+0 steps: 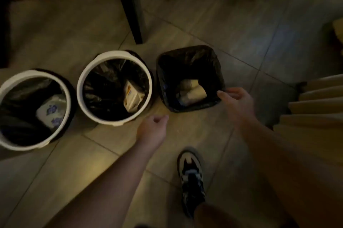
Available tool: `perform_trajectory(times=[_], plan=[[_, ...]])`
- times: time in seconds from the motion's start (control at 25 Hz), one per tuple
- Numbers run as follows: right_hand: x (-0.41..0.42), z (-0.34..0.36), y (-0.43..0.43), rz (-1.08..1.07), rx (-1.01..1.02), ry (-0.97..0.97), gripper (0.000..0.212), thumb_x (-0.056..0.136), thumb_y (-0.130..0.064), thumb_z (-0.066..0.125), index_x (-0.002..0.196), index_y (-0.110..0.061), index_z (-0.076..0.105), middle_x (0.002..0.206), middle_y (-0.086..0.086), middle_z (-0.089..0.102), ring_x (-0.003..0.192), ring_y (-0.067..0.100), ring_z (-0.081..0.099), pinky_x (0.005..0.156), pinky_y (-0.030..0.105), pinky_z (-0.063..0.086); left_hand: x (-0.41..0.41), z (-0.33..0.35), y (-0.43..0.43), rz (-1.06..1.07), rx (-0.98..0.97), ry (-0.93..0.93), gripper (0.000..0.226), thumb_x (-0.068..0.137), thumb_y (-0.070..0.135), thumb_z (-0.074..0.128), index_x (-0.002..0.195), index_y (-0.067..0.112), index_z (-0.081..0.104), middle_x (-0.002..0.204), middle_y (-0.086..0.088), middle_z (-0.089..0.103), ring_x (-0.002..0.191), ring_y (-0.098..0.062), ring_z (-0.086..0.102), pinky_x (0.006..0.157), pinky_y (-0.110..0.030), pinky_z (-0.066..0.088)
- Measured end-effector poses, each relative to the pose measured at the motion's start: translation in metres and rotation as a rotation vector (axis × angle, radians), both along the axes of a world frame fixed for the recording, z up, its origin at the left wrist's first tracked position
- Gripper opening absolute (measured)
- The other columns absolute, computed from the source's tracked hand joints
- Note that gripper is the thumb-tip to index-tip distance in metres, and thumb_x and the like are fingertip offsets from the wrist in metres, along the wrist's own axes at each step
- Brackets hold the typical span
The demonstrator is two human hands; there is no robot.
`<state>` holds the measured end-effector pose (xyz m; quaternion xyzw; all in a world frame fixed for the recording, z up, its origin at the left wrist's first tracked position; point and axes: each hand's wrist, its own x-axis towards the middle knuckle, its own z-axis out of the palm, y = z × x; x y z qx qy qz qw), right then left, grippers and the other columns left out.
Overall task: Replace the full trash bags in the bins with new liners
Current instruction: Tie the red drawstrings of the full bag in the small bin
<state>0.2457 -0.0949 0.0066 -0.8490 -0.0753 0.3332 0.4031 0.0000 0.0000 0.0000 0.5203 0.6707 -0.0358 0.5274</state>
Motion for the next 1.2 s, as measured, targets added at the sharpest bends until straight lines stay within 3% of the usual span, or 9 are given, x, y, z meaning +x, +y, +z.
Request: perform_trajectory(times=[0.12,0.2,0.32,0.44,0.52,0.64,0.88,1.0,1.2], plan=[[0.029,-0.042,0.021,-0.149,0.098,-0.060,0.027,0.095,-0.037,0.077,0.112,-0.017,0.070,0.099,-0.001,0.073,0.081,0.004,0.070,0.067,0.021,0.057,0.024,-0.050,0.011,0.263,-0.172,-0.164,0.043,0.095,0.069,0.058,0.091,0.026,0.064,0.092,0.003,0.067,0.092,-0.024,0.067,0.097,-0.050,0.059],[0.049,-0.068,0.037,-0.172,0.115,-0.016,0.028,0.100,-0.043,0.067,0.115,-0.019,0.069,0.102,-0.001,0.073,0.085,0.007,0.071,0.065,0.022,0.059,0.042,-0.072,0.025,0.398,-0.216,-0.283,0.050,0.094,0.073,0.056,0.114,0.028,0.064,0.109,0.004,0.070,0.103,-0.023,0.067,0.101,-0.051,0.057],[0.068,-0.107,0.047,-0.099,0.107,0.083,0.039,0.103,-0.051,0.059,0.126,-0.021,0.070,0.115,0.006,0.076,0.103,0.025,0.075,0.086,0.040,0.063,0.057,-0.097,0.043,0.505,-0.167,-0.413,0.075,0.092,0.070,0.058,0.149,0.022,0.054,0.135,-0.003,0.069,0.122,-0.029,0.066,0.109,-0.052,0.052],[0.077,-0.124,0.049,-0.069,0.298,0.206,0.026,0.104,-0.040,0.062,0.112,-0.022,0.079,0.107,0.007,0.081,0.097,0.025,0.079,0.071,0.037,0.065,0.062,-0.115,0.047,0.618,-0.154,-0.574,0.071,0.093,0.059,0.064,0.152,0.020,0.054,0.140,-0.004,0.068,0.129,-0.029,0.063,0.115,-0.052,0.046],[0.084,-0.122,0.051,-0.065,0.353,0.211,0.017,0.102,-0.028,0.066,0.102,-0.022,0.081,0.105,0.009,0.081,0.095,0.026,0.079,0.069,0.036,0.063,0.064,-0.119,0.044,0.715,-0.145,-0.648,0.065,0.096,0.048,0.069,0.153,0.020,0.052,0.139,-0.005,0.068,0.126,-0.029,0.064,0.115,-0.053,0.046],[0.093,-0.110,0.051,-0.069,0.344,0.243,0.021,0.100,-0.016,0.067,0.117,-0.009,0.076,0.110,0.013,0.075,0.092,0.027,0.074,0.069,0.034,0.059,0.066,-0.120,0.041,0.813,-0.160,-0.722,0.063,0.097,0.037,0.071,0.154,0.020,0.050,0.137,-0.010,0.069,0.121,-0.033,0.067,0.110,-0.055,0.051],[0.081,-0.112,0.016,-0.053,0.189,0.469,0.027,0.101,-0.018,0.054,0.114,-0.007,0.075,0.103,0.010,0.071,0.098,0.025,0.064,0.096,0.038,0.052,0.057,-0.117,0.023,0.793,-0.219,-0.681,0.052,0.095,0.035,0.065,0.143,0.016,0.060,0.122,-0.017,0.075,0.110,-0.039,0.071,0.100,-0.056,0.058],[0.078,-0.119,0.003,-0.067,0.186,0.559,0.021,0.098,-0.015,0.055,0.102,-0.009,0.075,0.092,0.008,0.072,0.094,0.023,0.066,0.088,0.036,0.054,0.051,-0.119,0.020,0.779,-0.171,-0.646,0.037,0.092,0.031,0.063,0.125,0.016,0.071,0.110,-0.013,0.078,0.104,-0.032,0.072,0.082,-0.042,0.060],[0.078,-0.121,-0.001,-0.100,0.221,0.542,0.028,0.108,-0.012,0.043,0.111,-0.009,0.071,0.095,0.007,0.075,0.095,0.020,0.069,0.076,0.032,0.058,0.041,-0.128,0.015,0.722,-0.170,-0.695,0.040,0.076,0.033,0.068,0.113,0.019,0.073,0.110,-0.009,0.075,0.107,-0.030,0.067,0.085,-0.043,0.054]])
